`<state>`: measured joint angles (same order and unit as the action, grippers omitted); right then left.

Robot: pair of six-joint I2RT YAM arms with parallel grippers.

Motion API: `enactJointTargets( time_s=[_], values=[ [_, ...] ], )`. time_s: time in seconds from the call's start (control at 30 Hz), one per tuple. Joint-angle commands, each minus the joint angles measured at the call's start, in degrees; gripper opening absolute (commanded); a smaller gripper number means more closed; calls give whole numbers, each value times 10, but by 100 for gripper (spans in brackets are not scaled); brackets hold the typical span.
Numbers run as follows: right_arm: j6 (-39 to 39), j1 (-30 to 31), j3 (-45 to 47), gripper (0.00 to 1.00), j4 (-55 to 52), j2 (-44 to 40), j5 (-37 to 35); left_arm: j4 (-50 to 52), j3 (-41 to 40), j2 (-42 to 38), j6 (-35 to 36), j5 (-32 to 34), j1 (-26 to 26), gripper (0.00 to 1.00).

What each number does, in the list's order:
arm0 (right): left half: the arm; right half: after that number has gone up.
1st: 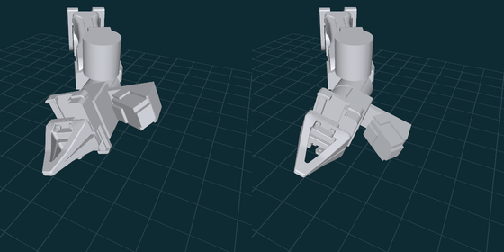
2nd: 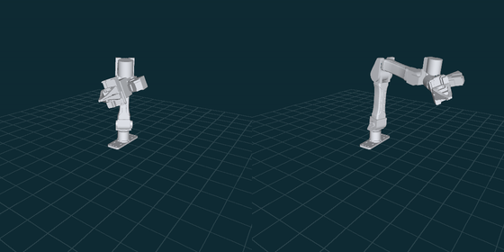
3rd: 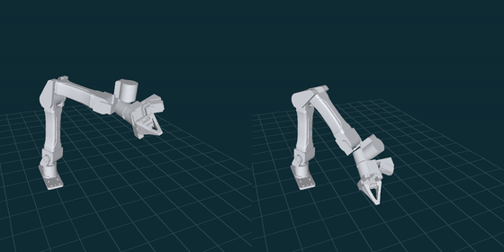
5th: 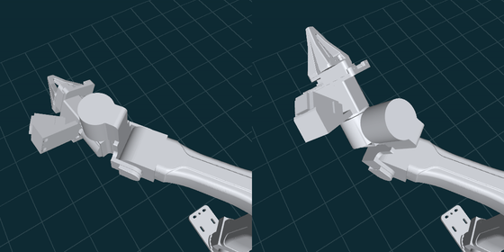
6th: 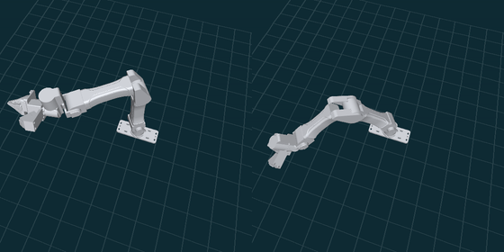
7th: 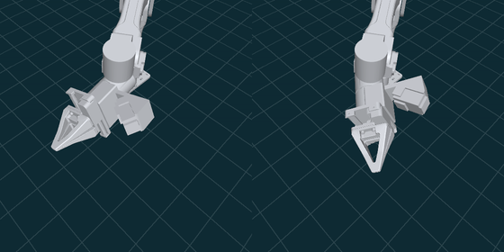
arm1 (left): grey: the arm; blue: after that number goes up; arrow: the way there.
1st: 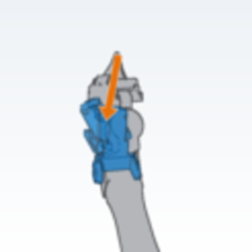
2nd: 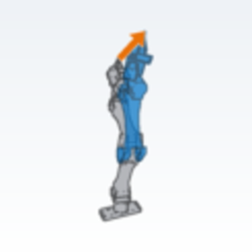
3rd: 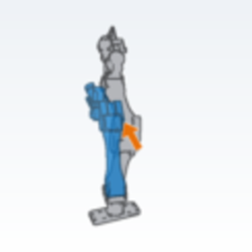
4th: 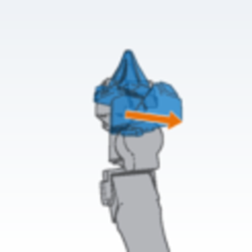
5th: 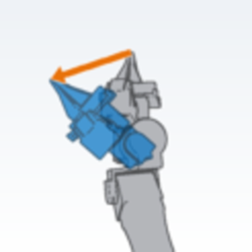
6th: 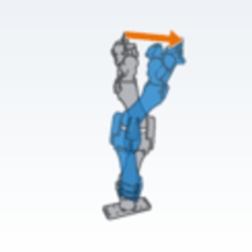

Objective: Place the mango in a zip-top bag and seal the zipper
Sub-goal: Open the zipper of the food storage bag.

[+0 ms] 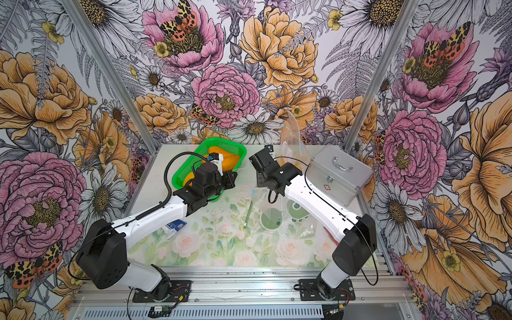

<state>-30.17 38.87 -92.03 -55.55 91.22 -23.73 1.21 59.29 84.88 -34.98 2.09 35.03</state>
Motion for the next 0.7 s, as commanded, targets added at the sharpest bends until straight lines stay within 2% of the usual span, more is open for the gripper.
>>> enactJointTargets(
  time_s=[0.0, 0.13, 0.27, 0.3, 0.4, 0.5, 0.6, 0.67],
  values=[
    [39, -6, -55, 0, -118, -4, 2, 13, 19, 11, 40, -5, 0, 0],
    [39, -6, -93, 0, -152, 14, 2, 1, 18, 15, 48, -50, 2, 0],
    [39, -6, -99, 0, -138, 51, 2, -63, -3, 13, 27, -112, 1, 0],
    [39, -6, -100, 0, -130, 62, 2, -81, -9, 12, 18, -128, -2, 4],
    [39, -6, -113, 0, -120, 87, 2, -109, -20, 8, 2, -160, -6, 36],
    [58, -6, -122, 0, -113, 100, 31, -111, -26, 5, -8, -176, -7, 58],
    [60, -6, -123, 0, -109, 105, 38, -111, -34, 6, -19, -181, -9, 73],
    [59, -6, -121, 0, -108, 107, 42, -111, -35, 9, -23, -183, -8, 79]
  ],
)
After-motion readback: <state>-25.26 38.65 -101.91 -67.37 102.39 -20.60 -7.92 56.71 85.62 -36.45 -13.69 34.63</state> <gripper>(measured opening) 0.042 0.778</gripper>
